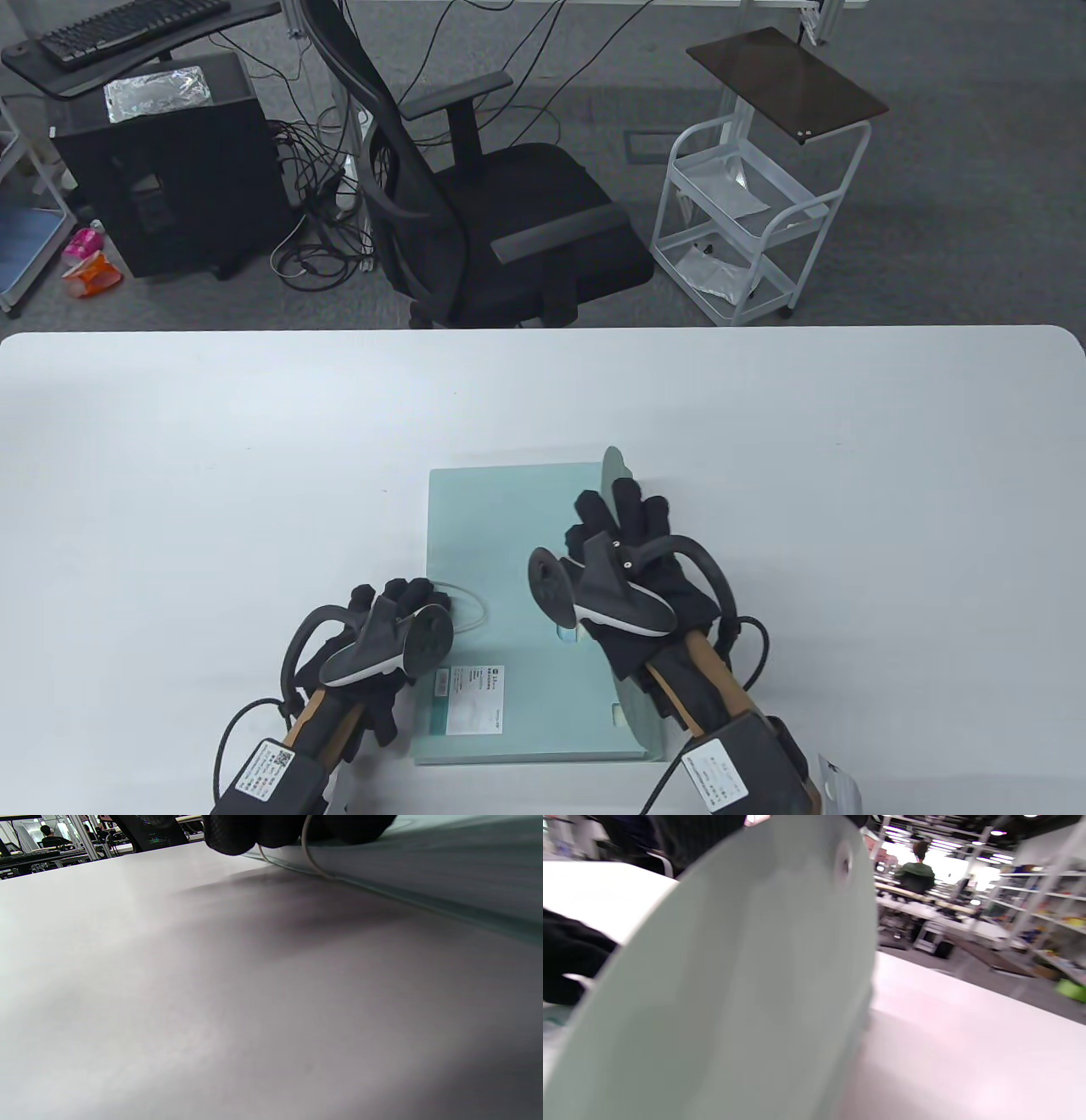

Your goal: Pull documents from accordion folder and sort

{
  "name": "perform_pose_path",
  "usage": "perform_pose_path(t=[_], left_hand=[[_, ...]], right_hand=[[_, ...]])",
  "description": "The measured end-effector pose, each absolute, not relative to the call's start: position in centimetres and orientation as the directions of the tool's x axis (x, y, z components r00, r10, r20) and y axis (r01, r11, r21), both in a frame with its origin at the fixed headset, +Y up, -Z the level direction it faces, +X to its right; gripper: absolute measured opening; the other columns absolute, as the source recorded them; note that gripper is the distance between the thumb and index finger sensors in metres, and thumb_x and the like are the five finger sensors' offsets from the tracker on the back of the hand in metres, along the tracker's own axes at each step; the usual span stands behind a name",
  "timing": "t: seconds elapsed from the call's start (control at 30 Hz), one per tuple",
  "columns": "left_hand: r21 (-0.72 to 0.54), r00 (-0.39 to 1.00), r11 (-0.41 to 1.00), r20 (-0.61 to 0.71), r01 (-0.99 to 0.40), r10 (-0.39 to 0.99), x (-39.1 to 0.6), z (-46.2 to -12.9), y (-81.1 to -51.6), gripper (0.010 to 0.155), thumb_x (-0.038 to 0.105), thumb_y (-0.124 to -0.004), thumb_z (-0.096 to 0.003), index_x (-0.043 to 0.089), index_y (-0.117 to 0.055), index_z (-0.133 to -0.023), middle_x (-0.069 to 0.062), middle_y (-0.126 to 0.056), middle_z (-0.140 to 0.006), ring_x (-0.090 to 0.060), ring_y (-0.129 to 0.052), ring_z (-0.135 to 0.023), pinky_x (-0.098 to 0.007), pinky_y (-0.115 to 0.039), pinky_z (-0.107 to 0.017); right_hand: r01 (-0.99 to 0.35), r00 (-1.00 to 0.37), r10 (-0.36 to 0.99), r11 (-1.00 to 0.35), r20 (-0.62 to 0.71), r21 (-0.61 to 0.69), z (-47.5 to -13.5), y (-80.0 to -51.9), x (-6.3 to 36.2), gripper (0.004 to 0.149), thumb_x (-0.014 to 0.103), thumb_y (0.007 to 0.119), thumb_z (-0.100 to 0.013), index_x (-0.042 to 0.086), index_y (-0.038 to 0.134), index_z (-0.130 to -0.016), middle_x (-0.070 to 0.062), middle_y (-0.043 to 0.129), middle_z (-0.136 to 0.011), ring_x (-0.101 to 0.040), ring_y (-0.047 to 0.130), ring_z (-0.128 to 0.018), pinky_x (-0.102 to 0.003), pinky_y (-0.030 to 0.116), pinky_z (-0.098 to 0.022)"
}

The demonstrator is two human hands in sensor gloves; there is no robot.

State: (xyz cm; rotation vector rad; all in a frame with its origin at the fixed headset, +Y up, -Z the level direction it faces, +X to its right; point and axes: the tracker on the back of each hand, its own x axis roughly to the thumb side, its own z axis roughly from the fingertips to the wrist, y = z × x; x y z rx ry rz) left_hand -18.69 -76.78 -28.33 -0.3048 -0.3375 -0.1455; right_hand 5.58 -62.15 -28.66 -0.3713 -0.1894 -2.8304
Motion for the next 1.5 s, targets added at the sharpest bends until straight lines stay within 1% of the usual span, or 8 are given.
perform_pose_path(t=[0.2,0.43,0.6,0.73,0.8,0.93,1.2,1.5], left_hand=[[-0.267,0.933,0.943,0.346,0.198,-0.098,-18.6,-28.3,-76.7,0.059,0.038,-0.060,-0.0598,0.026,-0.044,-0.115,-0.003,-0.047,-0.122,-0.032,-0.055,-0.114,-0.061,-0.048,-0.078],[-0.270,0.934,0.943,0.345,0.194,-0.093,-18.6,-28.3,-76.8,0.059,0.038,-0.060,-0.0598,0.026,-0.043,-0.115,-0.003,-0.047,-0.122,-0.031,-0.055,-0.114,-0.061,-0.048,-0.078],[-0.271,0.935,0.944,0.344,0.189,-0.089,-18.6,-28.3,-76.7,0.059,0.038,-0.060,-0.0597,0.026,-0.044,-0.115,-0.003,-0.048,-0.122,-0.032,-0.056,-0.114,-0.061,-0.048,-0.078],[-0.269,0.934,0.943,0.345,0.196,-0.096,-18.6,-28.4,-76.6,0.058,0.038,-0.061,-0.0597,0.026,-0.045,-0.115,-0.003,-0.049,-0.122,-0.031,-0.056,-0.114,-0.061,-0.048,-0.078],[-0.270,0.932,0.942,0.348,0.200,-0.098,-18.6,-28.7,-76.4,0.058,0.039,-0.062,-0.0593,0.027,-0.046,-0.114,-0.002,-0.051,-0.121,-0.031,-0.059,-0.113,-0.061,-0.049,-0.078],[-0.313,0.942,0.930,0.324,0.191,-0.085,-18.0,-29.6,-75.5,0.058,0.043,-0.066,-0.0577,0.027,-0.053,-0.112,-0.001,-0.057,-0.119,-0.030,-0.069,-0.108,-0.059,-0.054,-0.078],[-0.593,0.966,0.763,0.189,0.257,-0.177,-12.6,-32.8,-72.2,0.066,0.053,-0.062,-0.0579,0.019,-0.059,-0.114,-0.011,-0.059,-0.120,-0.038,-0.070,-0.106,-0.059,-0.053,-0.078],[-0.376,0.912,0.888,0.398,0.264,-0.102,-1.6,-33.1,-71.2,0.069,0.053,-0.064,-0.0562,0.025,-0.049,-0.117,-0.005,-0.047,-0.125,-0.035,-0.053,-0.115,-0.060,-0.042,-0.083]], right_hand=[[0.350,-0.935,-0.350,-0.898,0.049,0.266,-29.8,-63.8,12.3,0.074,0.051,0.062,-0.045,0.015,0.038,-0.105,-0.017,0.023,-0.114,-0.056,0.019,-0.099,-0.067,0.029,-0.073],[0.295,-0.913,-0.388,-0.839,-0.124,0.456,-31.7,-70.7,17.7,0.085,0.055,0.059,-0.044,0.017,0.012,-0.103,-0.022,0.007,-0.112,-0.058,0.004,-0.095,-0.068,0.020,-0.072],[0.123,-0.954,-0.249,-0.834,-0.169,0.538,-32.3,-75.4,19.0,0.087,0.056,0.053,-0.043,0.010,0.007,-0.101,-0.026,0.010,-0.111,-0.058,0.010,-0.096,-0.068,0.024,-0.072],[-0.111,-0.972,-0.041,-0.792,-0.233,0.600,-32.4,-77.9,20.1,0.088,0.056,0.051,-0.043,0.008,0.004,-0.100,-0.028,0.012,-0.109,-0.059,0.016,-0.096,-0.068,0.029,-0.072],[-0.177,-0.967,0.026,-0.783,-0.252,0.597,-32.3,-78.6,20.5,0.088,0.056,0.051,-0.043,0.008,0.002,-0.098,-0.029,0.004,-0.106,-0.059,0.015,-0.095,-0.068,0.030,-0.071],[-0.135,-0.972,-0.003,-0.811,-0.234,0.569,-32.2,-78.6,20.5,0.088,0.056,0.051,-0.042,0.008,0.004,-0.099,-0.029,0.006,-0.107,-0.059,0.017,-0.095,-0.068,0.031,-0.072],[-0.103,-0.974,-0.029,-0.825,-0.223,0.556,-32.2,-79.0,20.3,0.088,0.056,0.050,-0.041,0.008,0.006,-0.100,-0.029,0.008,-0.107,-0.059,0.018,-0.095,-0.068,0.034,-0.072],[-0.096,-0.975,-0.032,-0.829,-0.218,0.551,-32.2,-78.9,20.3,0.088,0.056,0.050,-0.041,0.008,0.006,-0.100,-0.029,0.009,-0.107,-0.060,0.018,-0.095,-0.068,0.035,-0.072]])
